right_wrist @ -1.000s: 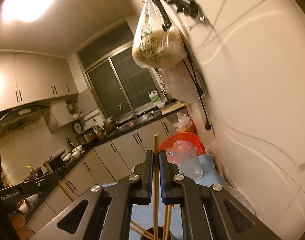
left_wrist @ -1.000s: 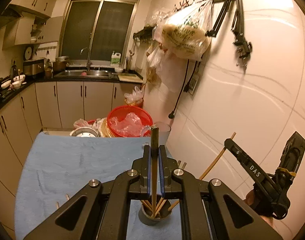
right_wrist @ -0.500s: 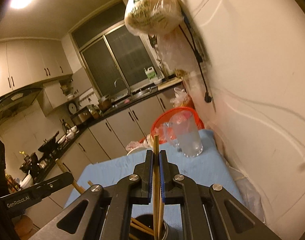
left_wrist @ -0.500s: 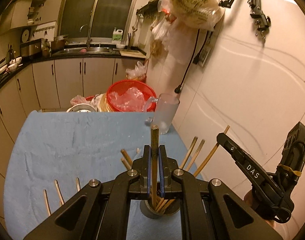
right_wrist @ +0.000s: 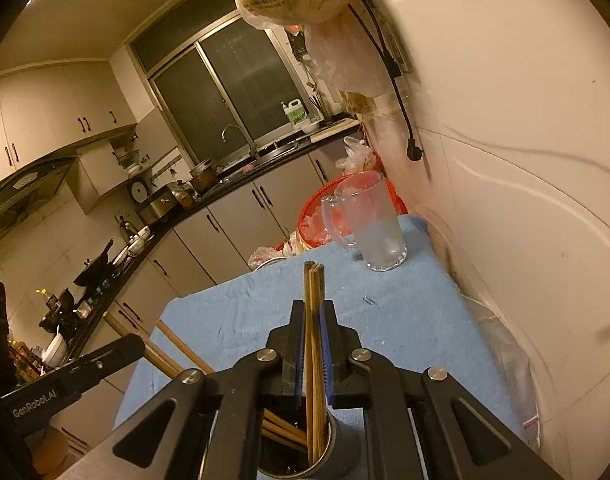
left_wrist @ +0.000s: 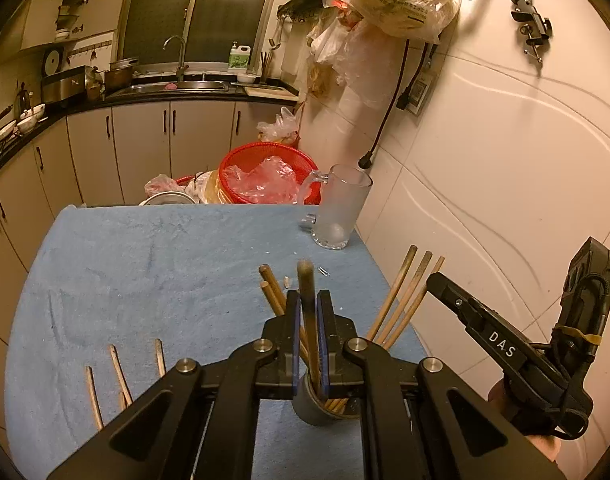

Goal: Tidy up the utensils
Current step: 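Lower the left tool's chopstick into the black cup and open it while the right tool releases its chopstick, then move both open tools back over the loose chopsticks on the towel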

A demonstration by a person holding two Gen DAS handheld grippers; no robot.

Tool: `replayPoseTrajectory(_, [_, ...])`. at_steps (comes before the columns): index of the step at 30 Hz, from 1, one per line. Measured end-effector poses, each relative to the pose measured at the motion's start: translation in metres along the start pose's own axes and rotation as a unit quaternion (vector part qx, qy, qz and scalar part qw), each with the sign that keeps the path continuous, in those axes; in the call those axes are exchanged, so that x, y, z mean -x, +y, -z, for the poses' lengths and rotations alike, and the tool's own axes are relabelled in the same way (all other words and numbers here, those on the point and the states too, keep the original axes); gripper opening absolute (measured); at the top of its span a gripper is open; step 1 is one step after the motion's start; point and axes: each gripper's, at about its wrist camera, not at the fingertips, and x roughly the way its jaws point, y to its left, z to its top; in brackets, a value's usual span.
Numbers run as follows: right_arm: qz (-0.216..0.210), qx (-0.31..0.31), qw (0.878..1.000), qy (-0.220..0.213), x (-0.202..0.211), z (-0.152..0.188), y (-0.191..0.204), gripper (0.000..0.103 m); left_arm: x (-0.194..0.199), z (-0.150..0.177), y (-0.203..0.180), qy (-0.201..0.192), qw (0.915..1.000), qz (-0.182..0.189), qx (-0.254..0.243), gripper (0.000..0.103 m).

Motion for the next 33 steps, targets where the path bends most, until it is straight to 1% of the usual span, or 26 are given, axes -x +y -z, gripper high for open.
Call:
replayPoseTrajectory(1, [0.000,0.000,1.000,-0.002,0.002,0.000,0.001,0.010,0.002,0.000,0.000,0.000,1.0000,0.001,0.002,0.012])
replayPoseTrajectory(2, [0.000,0.001,1.000,-0.004,0.004,0.000,0.001,0.010,0.003,-0.001,0.001,0.001,1.0000,0.004,0.003,0.018])
replayPoseTrajectory(4, [0.000,0.003,1.000,-0.013,0.013,-0.002,0.004,0.011,0.010,-0.001,0.003,-0.006,0.9999,0.006,0.007,0.022])
replayPoseTrajectory(6, [0.002,0.005,1.000,-0.024,0.024,-0.004,0.006,0.011,0.021,-0.001,0.004,-0.015,0.9998,0.005,0.008,0.022])
replayPoseTrajectory(10, [-0.011,0.003,0.999,-0.039,0.048,-0.001,0.012,0.012,0.046,0.005,0.012,-0.035,0.9993,0.004,0.015,0.022])
replayPoseTrajectory(12, [-0.020,0.002,0.999,-0.045,0.058,0.003,0.016,0.018,0.056,0.009,0.019,-0.042,0.9989,0.000,0.020,0.023])
replayPoseTrajectory(14, [-0.028,0.004,0.999,-0.046,0.067,0.013,0.022,0.022,0.066,0.015,0.028,-0.047,0.9985,-0.006,0.026,0.024])
replayPoseTrajectory(16, [-0.035,0.008,0.999,-0.041,0.070,0.024,0.030,0.022,0.074,0.023,0.036,-0.051,0.9982,-0.016,0.027,0.024])
replayPoseTrajectory(20, [-0.052,0.023,0.998,-0.013,0.066,0.057,0.050,0.022,0.087,0.049,0.065,-0.054,0.9966,-0.048,0.040,0.025])
replayPoseTrajectory(23, [-0.056,0.052,0.997,0.028,0.047,0.095,0.072,0.022,0.088,0.069,0.091,-0.046,0.9949,-0.069,0.058,0.026])
replayPoseTrajectory(27, [-0.060,0.082,0.991,0.090,0.009,0.142,0.095,0.022,0.078,0.108,0.136,-0.013,0.9901,-0.105,0.092,0.027])
replayPoseTrajectory(28, [-0.058,0.089,0.989,0.107,-0.003,0.155,0.101,0.022,0.074,0.119,0.149,-0.001,0.9879,-0.116,0.102,0.027])
replayPoseTrajectory(30, [-0.059,0.092,0.985,0.137,-0.026,0.174,0.106,0.022,0.068,0.135,0.168,0.020,0.9842,-0.128,0.121,0.027])
replayPoseTrajectory(33, [-0.052,0.093,0.982,0.159,-0.051,0.188,0.105,0.022,0.057,0.157,0.196,0.051,0.9776,-0.138,0.150,0.026])
